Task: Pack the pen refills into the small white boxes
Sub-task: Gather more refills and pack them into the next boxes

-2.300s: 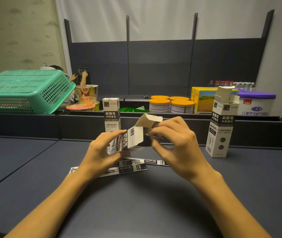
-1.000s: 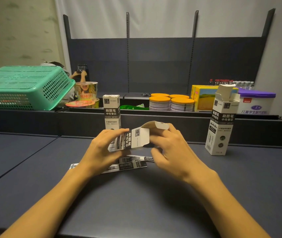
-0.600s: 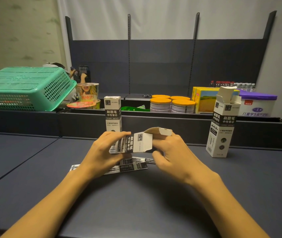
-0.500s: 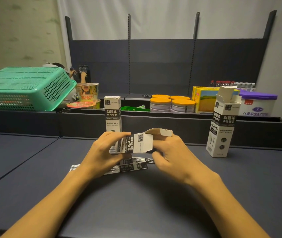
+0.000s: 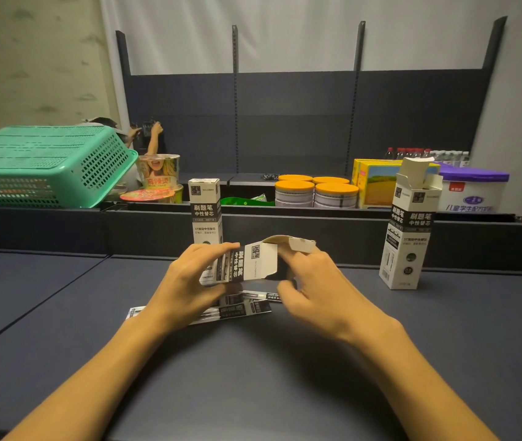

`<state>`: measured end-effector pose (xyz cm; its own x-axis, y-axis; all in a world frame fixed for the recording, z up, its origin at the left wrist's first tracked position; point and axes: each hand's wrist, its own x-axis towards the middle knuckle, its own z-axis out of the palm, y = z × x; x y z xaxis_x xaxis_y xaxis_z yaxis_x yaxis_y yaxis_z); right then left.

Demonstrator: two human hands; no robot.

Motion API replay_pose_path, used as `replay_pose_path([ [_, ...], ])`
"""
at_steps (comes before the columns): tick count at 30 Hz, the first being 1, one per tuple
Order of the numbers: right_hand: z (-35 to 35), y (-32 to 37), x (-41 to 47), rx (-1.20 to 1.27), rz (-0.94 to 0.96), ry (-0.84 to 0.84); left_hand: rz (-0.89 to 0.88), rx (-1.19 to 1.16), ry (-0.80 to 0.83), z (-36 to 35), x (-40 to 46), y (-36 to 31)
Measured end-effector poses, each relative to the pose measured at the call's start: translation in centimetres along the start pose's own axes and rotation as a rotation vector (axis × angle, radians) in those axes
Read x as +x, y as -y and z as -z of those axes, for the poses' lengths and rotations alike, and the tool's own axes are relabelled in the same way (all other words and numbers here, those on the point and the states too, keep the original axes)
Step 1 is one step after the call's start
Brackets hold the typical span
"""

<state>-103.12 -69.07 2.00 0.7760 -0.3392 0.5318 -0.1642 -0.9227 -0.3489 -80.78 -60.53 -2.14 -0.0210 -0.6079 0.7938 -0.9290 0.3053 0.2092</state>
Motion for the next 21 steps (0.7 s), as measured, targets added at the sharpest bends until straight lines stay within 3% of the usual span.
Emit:
replay_pose_path([
  [4,-0.2,-0.2,0.1,-0.06,0.078,-0.119,0.019,-0.003,-0.031,0.2,0.1,-0.1],
  [9,0.5,-0.2,0.4,-0.072,0.187,-0.432,0.055,-0.014,-0.085,0.4,0.0,0.0],
  [12,1.2,-0.5,0.6,-0.066,0.154,-0.556,0.062,-0.016,-0.098,0.5,-0.1,0.0],
  [16,1.3,-1.5,0.5,-0.065,0.001,-0.506,0.093,-0.009,-0.115,0.5,0.1,0.1],
  [21,0.8,-2.4,0.3,-0.199,-0.181,-0.223,0.127,0.0,-0.122,0.5,-0.1,0.1],
])
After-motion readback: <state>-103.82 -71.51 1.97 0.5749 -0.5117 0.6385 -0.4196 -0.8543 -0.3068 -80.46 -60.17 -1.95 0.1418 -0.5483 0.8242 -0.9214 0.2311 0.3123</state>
